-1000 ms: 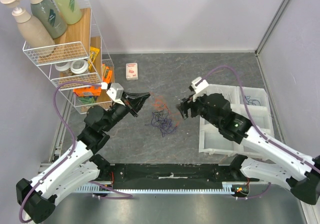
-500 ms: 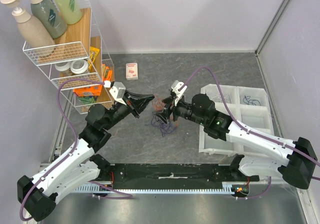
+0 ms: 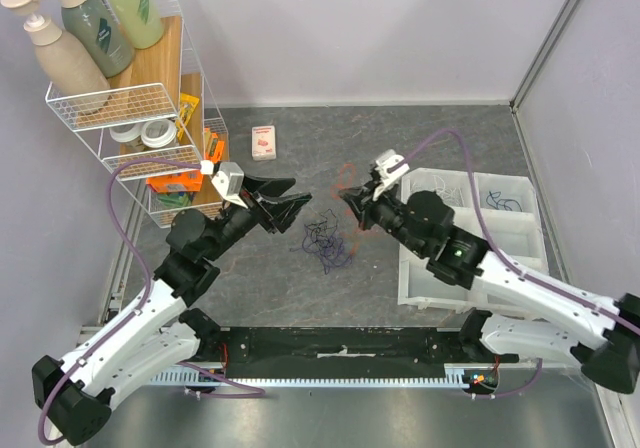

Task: Untangle the cables

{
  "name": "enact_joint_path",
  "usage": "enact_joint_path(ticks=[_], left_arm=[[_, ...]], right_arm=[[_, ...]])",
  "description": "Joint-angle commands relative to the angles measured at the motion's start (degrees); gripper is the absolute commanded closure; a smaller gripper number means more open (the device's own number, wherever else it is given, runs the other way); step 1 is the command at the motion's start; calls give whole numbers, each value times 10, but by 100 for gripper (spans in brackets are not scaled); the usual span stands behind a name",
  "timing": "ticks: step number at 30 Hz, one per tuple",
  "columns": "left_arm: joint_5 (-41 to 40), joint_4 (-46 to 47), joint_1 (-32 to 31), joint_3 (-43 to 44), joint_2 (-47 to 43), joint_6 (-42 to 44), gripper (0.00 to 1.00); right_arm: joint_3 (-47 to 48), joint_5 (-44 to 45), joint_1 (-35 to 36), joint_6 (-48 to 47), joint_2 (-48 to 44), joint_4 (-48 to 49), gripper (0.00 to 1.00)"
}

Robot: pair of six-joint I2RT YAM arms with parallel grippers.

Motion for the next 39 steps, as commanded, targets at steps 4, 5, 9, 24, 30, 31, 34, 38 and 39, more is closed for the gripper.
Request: enact_joint_path(ticks=[4,5,9,24,30,31,34,38,39], left_arm=[[-34,-9,2,27,-11,-5,34],[-35,-10,2,27,-10,-4,33],[-41,-13,2,26,-7,0,33],[-27,-12,2,28,8,-7,33],[-33,-15,2,28,12,-3,32],[-31,-15,2,28,14,-6,32],[-23,-14,2,31,19,-12,32],[-18,-12,2,32,19,-14,32],[-20,-13,1,31,17,-12,32]], right_arm=[[127,253,-2,-26,-101,-212,100],[146,276,-2,-31,-106,-231,100],[194,324,-3,-48,-128,-261,100],[25,429,-73,-63,-184,-230,100],[53,356,-153,-48,-164,-236,100],[72,356,-155,-55,-160,-236,100],[122,357,-159,-71,-147,-243,100],[169,350,-159,-77,-146,-265,100],[172,344,-159,-71,-148,-273,100]])
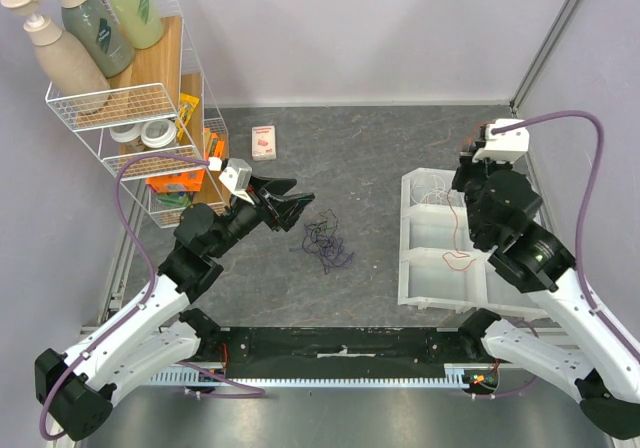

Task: Untangle the cables

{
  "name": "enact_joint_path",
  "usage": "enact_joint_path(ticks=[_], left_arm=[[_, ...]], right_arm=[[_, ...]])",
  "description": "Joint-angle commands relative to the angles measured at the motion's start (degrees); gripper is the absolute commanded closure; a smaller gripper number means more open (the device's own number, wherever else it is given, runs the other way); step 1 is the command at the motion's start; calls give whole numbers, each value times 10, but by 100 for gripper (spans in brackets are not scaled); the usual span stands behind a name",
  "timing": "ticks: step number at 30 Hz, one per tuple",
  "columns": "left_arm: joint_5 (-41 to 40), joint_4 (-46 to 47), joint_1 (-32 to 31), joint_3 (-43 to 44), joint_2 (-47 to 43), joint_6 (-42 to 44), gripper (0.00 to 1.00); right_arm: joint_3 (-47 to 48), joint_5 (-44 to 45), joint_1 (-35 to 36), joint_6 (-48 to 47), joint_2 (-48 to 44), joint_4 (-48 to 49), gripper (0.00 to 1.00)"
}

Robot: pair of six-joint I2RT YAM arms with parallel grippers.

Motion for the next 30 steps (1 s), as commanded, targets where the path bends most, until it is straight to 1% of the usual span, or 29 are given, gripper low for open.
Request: enact_joint_path(ticks=[1,6,10,19,23,26,27,30], left_arm=[[0,13,2,25,-5,-7,32],[-11,11,0,21,-9,1,32],[-5,11,2,23,-4,-2,32],[5,14,2,25,2,-14,32],[3,14,2,24,2,-11,32],[-1,13,2,23,2,-10,32],[-1,13,1,23,0,-9,32],[3,13,1,24,2,-12,32]], right_arm=[[42,-21,-2,6,-13,-18,100],[-2,-32,-2,34,-48,-35,100],[-15,-42,-2,65,-69,-64,100],[-54,-160,-2,185,-153,-181,100],[-89,-190,-2,229,-171,-198,100],[-130,-172,-2,284,-160,-216,100],[-149,-155,-2,315,-157,-223,100],[-212,-148,-2,387,-156,-222,100]])
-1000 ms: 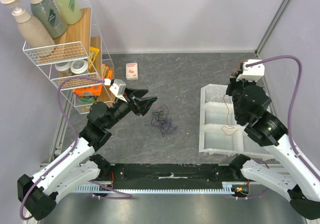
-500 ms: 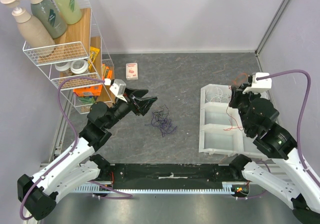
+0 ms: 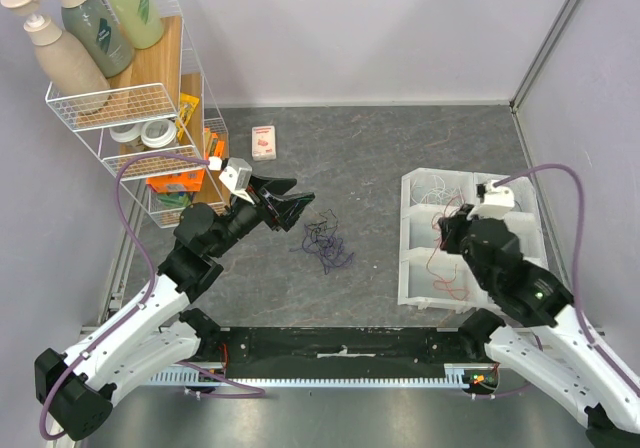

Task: Untangle the cables

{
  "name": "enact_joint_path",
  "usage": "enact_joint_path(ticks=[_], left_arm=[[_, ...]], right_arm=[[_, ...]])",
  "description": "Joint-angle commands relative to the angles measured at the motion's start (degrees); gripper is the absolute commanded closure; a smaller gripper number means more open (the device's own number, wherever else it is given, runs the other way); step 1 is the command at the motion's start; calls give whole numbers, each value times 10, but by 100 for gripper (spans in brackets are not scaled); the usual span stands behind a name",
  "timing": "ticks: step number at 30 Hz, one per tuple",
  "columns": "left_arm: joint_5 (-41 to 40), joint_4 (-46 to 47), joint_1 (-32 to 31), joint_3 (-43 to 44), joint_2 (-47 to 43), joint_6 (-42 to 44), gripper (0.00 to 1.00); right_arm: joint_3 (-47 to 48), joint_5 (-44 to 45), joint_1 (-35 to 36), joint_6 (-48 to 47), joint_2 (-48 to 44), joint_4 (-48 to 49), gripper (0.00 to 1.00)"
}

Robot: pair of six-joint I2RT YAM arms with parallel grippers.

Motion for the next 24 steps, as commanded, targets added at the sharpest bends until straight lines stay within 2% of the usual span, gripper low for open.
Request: enact_joint_path(ticks=[1,8,11,14,19,21,22,24], left_arm=[[1,15,2,21,3,-11,32],[-4,-14,2,38,19,-18,34],[-7,-18,1,40,17,-14,34],[-16,-18,1,38,12,-11,34],[-20,-26,1,40,13,-7,35],[-22,-34,0,44,18,-9,34],[-23,-38,1,47,21,-11,34],[-22,-53,2,55,30,-13,34]], right_arm=[[-79,15,-1,135,6,-36,100],[-136,30,-1,289,14,-122,97],[-154,18,-1,373,30,-168,98],[-162,-18,0,406,46,-170,100],[-150,7,-1,417,64,-186,100],[-146,18,-1,418,64,-189,76],[-143,21,-1,418,64,-193,68],[-134,25,-1,403,61,-196,45]])
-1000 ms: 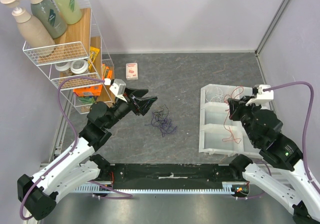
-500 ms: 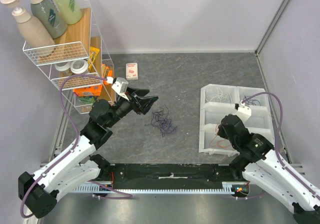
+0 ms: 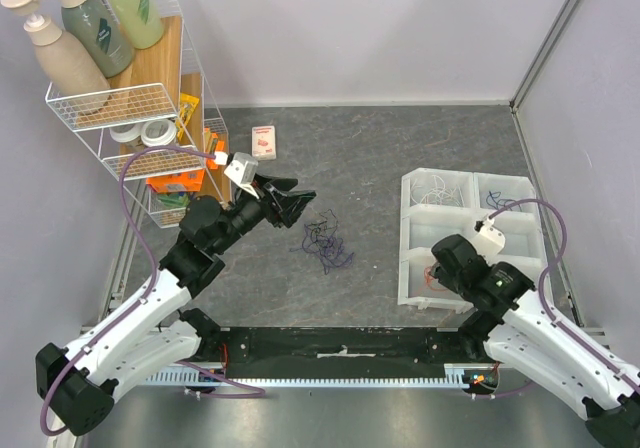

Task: Untangle the cables

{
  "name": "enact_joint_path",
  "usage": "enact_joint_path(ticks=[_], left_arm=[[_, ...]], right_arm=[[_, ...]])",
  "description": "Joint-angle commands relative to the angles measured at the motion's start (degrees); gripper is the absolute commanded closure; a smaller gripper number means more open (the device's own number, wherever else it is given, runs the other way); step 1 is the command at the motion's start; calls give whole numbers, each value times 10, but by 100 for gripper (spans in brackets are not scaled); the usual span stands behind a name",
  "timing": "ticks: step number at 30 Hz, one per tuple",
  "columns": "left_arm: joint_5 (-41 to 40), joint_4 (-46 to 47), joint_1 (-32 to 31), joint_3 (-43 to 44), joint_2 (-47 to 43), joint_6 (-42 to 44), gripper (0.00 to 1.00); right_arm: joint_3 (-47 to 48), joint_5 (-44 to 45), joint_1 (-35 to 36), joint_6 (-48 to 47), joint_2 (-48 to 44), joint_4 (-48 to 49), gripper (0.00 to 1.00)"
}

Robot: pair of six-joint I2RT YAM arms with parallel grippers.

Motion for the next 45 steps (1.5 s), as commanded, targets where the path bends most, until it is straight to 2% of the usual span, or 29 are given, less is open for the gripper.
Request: enact_joint_path(ticks=[1,2,3,5,7,10,12,14,18,23,24,27,32,33,36,37,40,45], left_arm=[[-7,-16,2,41,17,-12,34],[-5,-19,1,43,20,-11,34],[-4,-21,2,44,22,-11,34],[-5,-21,1,44,23,-11,34],[-7,-23,2,44,24,-8,34],[-20,-35,3,49,32,-5,35],[-34,-49,2,55,42,-7,37],[-47,-63,2,59,56,-14,39],[-77,-92,1,69,91,-33,40],[-78,-182,12,120,182,-78,42],[-68,-186,17,126,191,-80,43],[-45,-159,33,107,186,-89,45],[-37,-131,42,93,175,-90,37],[-32,-132,43,95,176,-90,36],[-15,-129,47,96,179,-98,34],[-8,-128,50,96,179,-101,32],[11,-123,54,98,181,-106,30],[24,-118,54,98,185,-100,29]], right_arm=[[28,31,-1,-2,-10,-16,35],[32,29,-1,-26,-17,-10,21],[32,12,-1,-69,-29,20,13],[29,-31,-1,-153,-45,70,8],[27,-81,0,-236,-51,137,7],[15,-162,-1,-317,-22,270,10],[20,-223,2,-353,37,352,17],[30,-282,13,-376,112,442,18],[68,-300,61,-380,245,531,20],[90,-262,45,-354,320,626,24],[94,-282,26,-346,341,659,26],[110,-418,-18,-318,425,759,38],[207,-481,-24,-333,568,761,41],[220,-478,-24,-333,585,760,44],[250,-483,-24,-339,636,732,61],[249,-491,-24,-334,644,737,62],[236,-493,-24,-334,653,751,60],[239,-470,-24,-390,634,702,51]])
